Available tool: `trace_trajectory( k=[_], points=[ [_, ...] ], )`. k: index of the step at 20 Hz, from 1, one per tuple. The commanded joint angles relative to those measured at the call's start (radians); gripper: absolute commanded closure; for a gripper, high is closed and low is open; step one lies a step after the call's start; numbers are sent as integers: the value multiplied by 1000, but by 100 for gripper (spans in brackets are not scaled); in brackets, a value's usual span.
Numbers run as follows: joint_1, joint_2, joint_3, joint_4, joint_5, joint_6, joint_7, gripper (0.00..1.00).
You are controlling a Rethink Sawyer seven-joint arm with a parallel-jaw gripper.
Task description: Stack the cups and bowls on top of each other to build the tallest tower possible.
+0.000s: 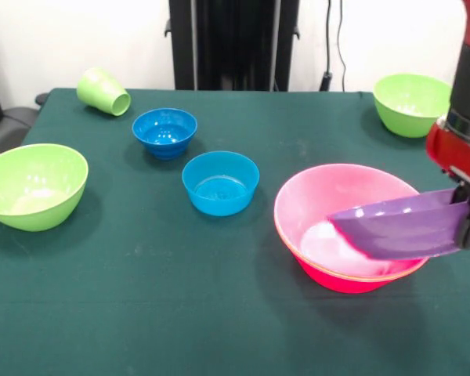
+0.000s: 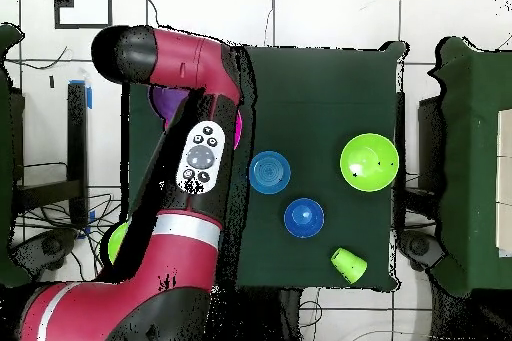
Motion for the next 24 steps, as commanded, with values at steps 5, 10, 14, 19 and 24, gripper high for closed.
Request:
trace_trajectory(
  k=[5,10,14,19,24],
  points=[
    [13,-148,75,315,17,21,110,100],
    [0,-167,85,374,-2,-21,65,100],
    [-4,-185,83,414,-20,-35,40,100],
    [-14,-208,83,466,-41,-51,2,100],
    [-13,-216,72,499,-68,-67,-12,100]
  ],
)
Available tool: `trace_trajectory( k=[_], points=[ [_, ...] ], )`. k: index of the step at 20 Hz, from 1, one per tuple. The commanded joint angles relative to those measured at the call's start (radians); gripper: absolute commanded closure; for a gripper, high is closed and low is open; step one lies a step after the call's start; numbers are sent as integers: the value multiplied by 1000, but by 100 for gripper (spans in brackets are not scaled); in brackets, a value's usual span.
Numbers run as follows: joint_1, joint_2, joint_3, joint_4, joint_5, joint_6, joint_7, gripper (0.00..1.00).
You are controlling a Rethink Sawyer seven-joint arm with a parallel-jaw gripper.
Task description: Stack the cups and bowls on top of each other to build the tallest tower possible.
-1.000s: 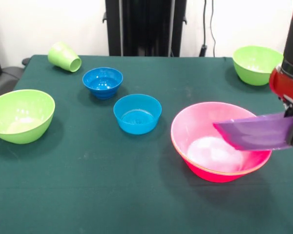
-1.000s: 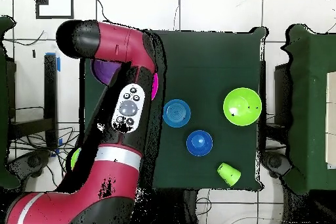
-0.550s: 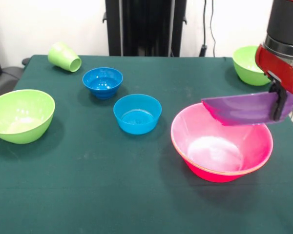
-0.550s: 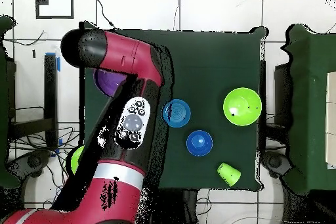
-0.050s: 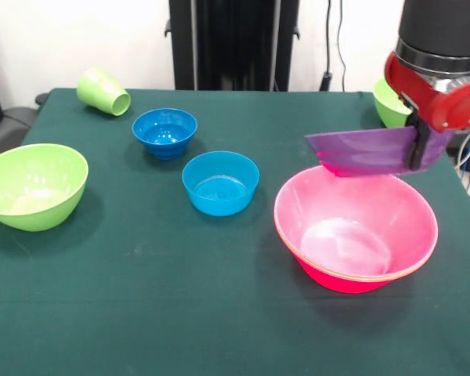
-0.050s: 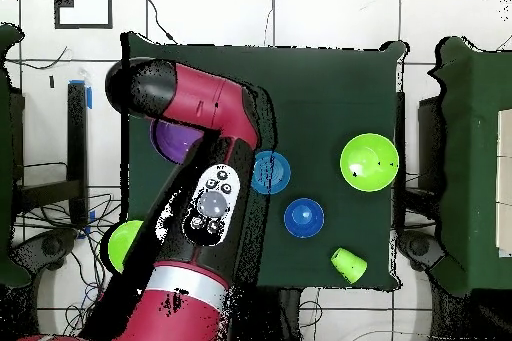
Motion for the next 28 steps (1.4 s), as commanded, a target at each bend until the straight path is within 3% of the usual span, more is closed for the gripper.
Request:
trace_trajectory(
  k=[1,3,4,7,14,28],
  points=[
    [-20,-20,69,165,-79,-67,-13,100],
    [-20,-19,66,160,-102,-73,-19,100],
    [-20,-19,65,157,-114,-76,-21,0],
    [2,-4,30,143,-144,-111,-3,0],
    [27,10,-37,93,-204,-43,33,0],
    [42,3,-68,52,-214,49,62,0]
  ],
)
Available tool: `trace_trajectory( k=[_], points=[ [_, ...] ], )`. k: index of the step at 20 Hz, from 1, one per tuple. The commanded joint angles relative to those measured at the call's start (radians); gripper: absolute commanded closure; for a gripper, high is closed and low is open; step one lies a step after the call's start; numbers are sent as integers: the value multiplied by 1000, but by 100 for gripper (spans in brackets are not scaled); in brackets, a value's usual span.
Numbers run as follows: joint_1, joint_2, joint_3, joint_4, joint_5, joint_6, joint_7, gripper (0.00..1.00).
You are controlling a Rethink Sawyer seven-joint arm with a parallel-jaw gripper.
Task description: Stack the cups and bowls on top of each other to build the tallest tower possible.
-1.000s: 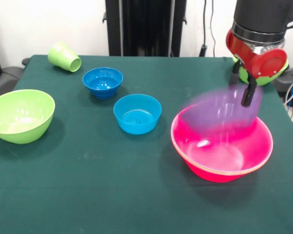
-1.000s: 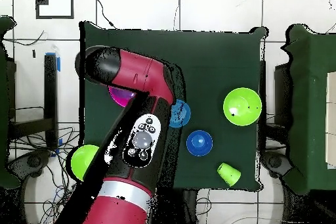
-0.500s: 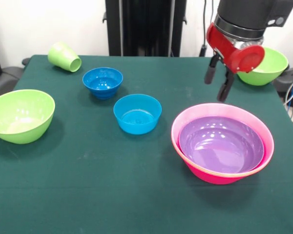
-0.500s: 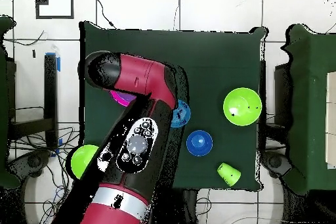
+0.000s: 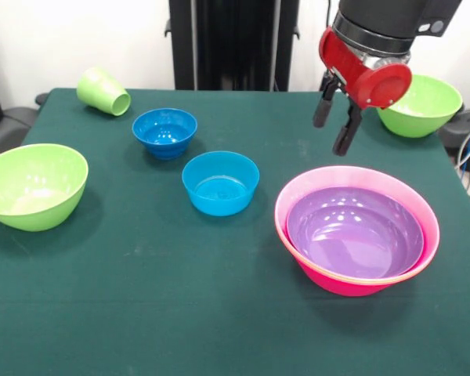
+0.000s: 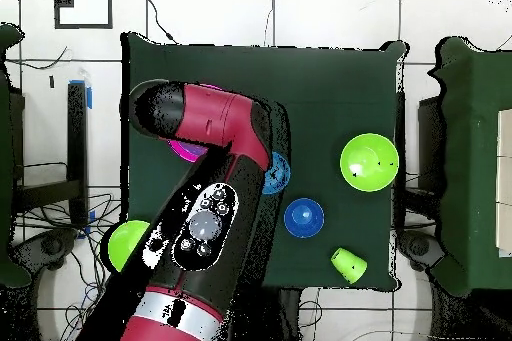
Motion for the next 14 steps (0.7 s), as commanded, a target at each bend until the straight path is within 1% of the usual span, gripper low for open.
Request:
trace_trajectory(
  k=[1,6,10,12,14],
  points=[
    [17,18,40,5,-62,80,59,0],
    [24,7,15,42,-88,87,30,0],
    [35,30,-17,57,-118,58,17,0],
    [34,36,-14,59,-118,38,16,0],
    [23,31,7,58,-108,12,10,0]
  ],
)
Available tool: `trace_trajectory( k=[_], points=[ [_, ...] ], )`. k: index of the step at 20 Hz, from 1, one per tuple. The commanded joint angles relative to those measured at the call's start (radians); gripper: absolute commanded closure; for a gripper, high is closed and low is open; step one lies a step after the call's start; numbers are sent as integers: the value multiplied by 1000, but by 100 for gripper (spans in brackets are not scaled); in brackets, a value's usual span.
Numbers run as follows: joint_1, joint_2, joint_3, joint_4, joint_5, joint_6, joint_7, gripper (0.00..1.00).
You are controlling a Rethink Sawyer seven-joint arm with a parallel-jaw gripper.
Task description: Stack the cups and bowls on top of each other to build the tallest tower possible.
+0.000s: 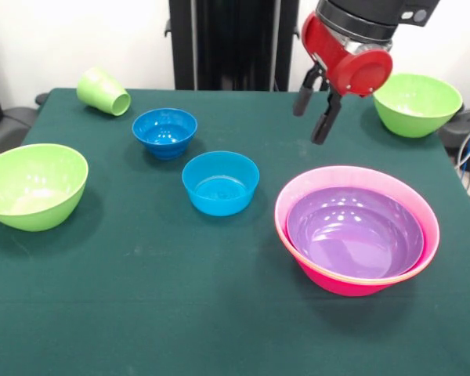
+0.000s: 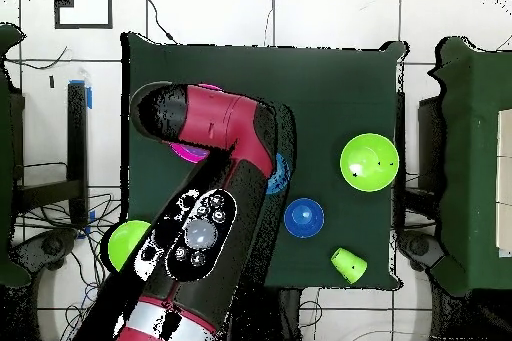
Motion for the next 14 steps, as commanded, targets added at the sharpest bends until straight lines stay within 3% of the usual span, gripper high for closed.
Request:
trace_trajectory(
  k=[1,7,14],
  points=[
    [7,33,72,50,-76,-8,17,0],
    [-17,80,132,14,-26,-156,70,0],
    [-3,142,114,-63,12,-228,142,0]
  ],
)
